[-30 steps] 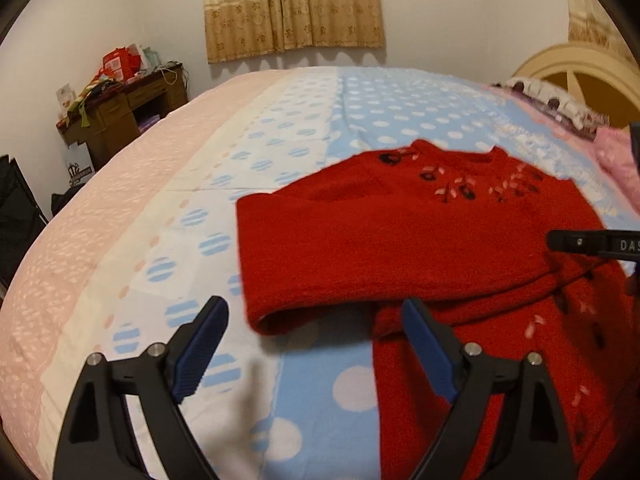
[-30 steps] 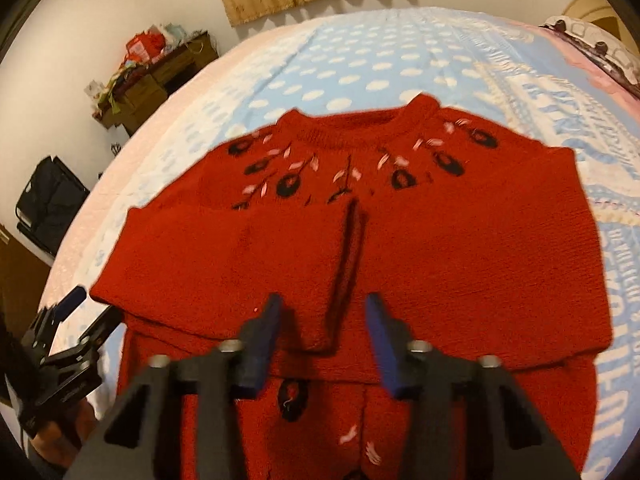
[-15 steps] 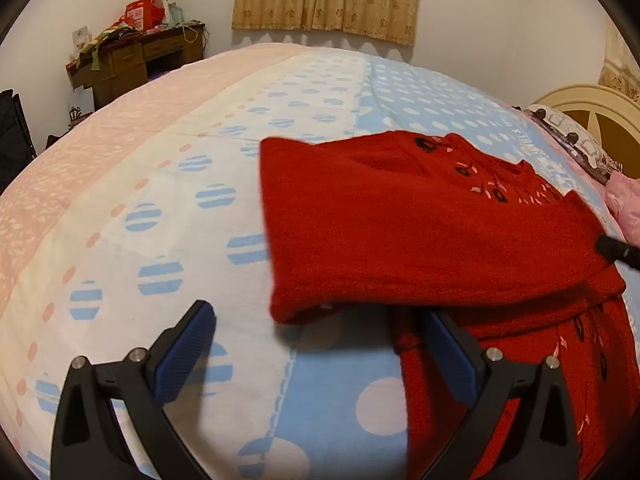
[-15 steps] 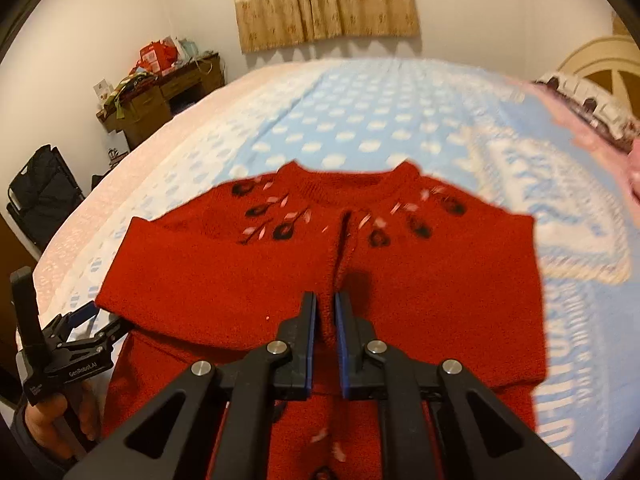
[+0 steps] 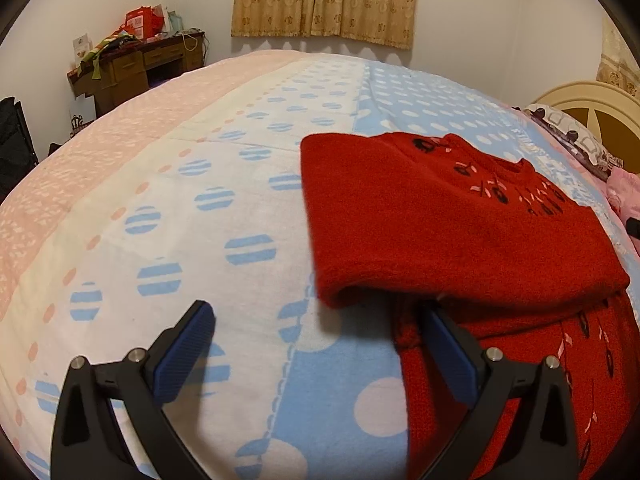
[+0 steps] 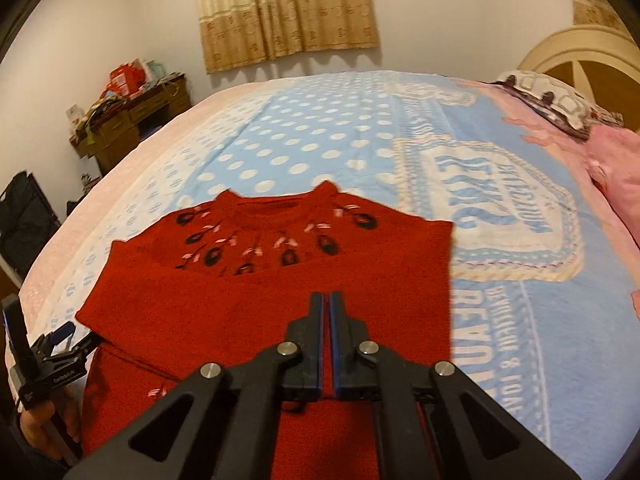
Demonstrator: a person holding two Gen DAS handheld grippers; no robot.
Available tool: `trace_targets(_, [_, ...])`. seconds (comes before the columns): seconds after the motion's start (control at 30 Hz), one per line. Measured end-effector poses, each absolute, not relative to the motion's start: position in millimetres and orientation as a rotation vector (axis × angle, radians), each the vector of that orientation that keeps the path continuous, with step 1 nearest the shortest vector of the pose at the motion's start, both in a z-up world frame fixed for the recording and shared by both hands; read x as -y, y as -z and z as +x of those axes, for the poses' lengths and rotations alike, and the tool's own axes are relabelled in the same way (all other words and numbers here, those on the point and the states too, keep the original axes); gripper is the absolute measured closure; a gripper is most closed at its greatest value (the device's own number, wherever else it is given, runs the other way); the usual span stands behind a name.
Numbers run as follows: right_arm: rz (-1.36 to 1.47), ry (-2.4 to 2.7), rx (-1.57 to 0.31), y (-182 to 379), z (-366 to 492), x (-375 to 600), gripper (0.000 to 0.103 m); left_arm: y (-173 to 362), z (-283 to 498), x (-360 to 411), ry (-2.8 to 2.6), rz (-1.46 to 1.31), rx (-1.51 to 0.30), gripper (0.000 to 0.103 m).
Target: Fold small clothes
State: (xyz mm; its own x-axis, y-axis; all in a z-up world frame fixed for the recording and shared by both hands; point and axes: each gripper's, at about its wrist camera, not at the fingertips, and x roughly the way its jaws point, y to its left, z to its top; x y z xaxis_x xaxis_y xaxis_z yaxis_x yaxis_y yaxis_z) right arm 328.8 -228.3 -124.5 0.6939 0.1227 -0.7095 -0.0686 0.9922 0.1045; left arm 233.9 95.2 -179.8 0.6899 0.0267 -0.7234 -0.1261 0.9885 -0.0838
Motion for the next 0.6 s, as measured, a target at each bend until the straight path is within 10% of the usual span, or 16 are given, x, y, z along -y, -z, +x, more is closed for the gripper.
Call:
trace_targets(0.3, [0.211,-0.224,-0.919,144,336,241,0.091,180,233,-93,-0.088,-0.121,-0.798,0.0])
trace_targets(0.37, [0.2,-0.251,-0.934,149,337,231,0.026,180,233,-94,-0.086,-0.124,-0.798,0.0])
trace_targets(0.53, [0.236,-0.266,-0.971,167,346,221,0.027,180,233,-93,-0.087,-0.122,-0.792,0.0])
trace_targets(0.6, [0.241,-0.268,-1.011,180,353,217,0.051,181,233,-94,-0.086,-0.125,-0.79,0.0])
